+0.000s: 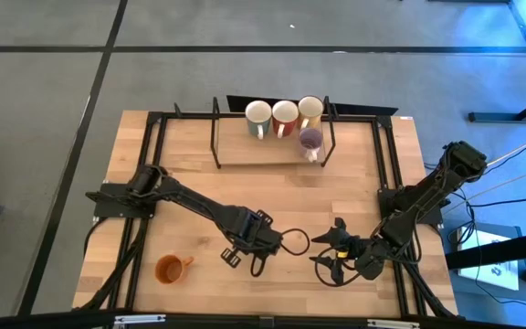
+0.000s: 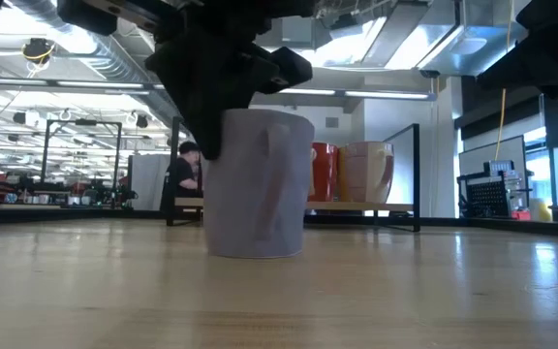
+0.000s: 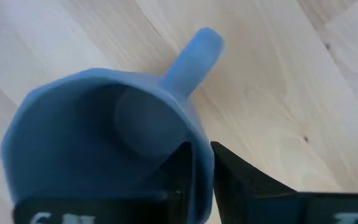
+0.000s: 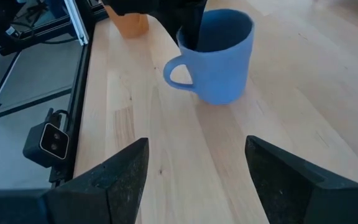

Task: Place coffee mugs
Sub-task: Put the blue mug on the shelf

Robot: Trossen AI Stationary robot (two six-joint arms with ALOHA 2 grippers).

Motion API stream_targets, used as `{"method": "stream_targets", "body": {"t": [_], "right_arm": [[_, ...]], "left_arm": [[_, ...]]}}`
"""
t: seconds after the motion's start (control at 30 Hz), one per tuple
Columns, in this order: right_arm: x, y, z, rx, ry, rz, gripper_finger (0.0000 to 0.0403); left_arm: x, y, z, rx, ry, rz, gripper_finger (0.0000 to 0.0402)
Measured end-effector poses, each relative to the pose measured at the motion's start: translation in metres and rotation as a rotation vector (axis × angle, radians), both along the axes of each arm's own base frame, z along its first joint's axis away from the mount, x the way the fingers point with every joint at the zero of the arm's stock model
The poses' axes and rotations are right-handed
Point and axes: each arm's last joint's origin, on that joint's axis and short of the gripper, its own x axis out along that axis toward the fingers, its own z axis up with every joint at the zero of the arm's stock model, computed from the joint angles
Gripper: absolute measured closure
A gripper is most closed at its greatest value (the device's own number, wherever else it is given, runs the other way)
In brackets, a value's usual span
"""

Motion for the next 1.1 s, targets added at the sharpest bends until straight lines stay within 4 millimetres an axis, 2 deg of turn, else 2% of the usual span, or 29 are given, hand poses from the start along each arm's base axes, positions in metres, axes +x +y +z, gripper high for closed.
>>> {"method": "stream_targets", "body": {"t": [0.17, 0.3, 0.43, 0.53, 0.63, 0.7, 0.8, 0.93, 1.1], "right_arm": [[0.000, 0.000, 0.000, -0.003, 0.000, 0.002, 0.0150], [0.004, 0.005, 0.001, 0.007, -0.021, 0.040, 0.0150], [0.019, 0.023, -0.005, -0.002, 0.025, 0.125, 0.0150], [0.035, 0.037, -0.011, -0.028, 0.055, 0.122, 0.0150], [0.056, 0.044, -0.017, -0.033, 0.064, 0.089, 0.0150], [0.073, 0.045, -0.022, -0.052, 0.071, 0.065, 0.0150], [0.095, 0.041, -0.030, -0.078, 0.094, 0.062, 0.0150], [0.117, 0.029, -0.042, -0.064, 0.095, 0.036, 0.0150], [0.129, 0.023, -0.053, -0.085, 0.061, 0.044, 0.0150]], "left_arm": [[-0.003, 0.000, 0.003, 0.001, 0.010, 0.032, 0.0315], [-0.012, 0.000, 0.019, -0.018, 0.005, 0.126, 0.0298], [-0.030, -0.004, 0.053, -0.066, -0.056, 0.205, 0.0298], [-0.047, -0.007, 0.082, -0.071, -0.147, 0.264, 0.0298], [-0.072, -0.010, 0.108, -0.074, -0.246, 0.297, 0.0298], [-0.092, -0.010, 0.117, -0.072, -0.296, 0.315, 0.0298], [-0.125, -0.008, 0.121, -0.089, -0.364, 0.361, 0.0298], [-0.162, -0.002, 0.113, -0.188, -0.426, 0.457, 0.0298], [-0.190, 0.004, 0.103, -0.317, -0.444, 0.588, 0.0298]]}}
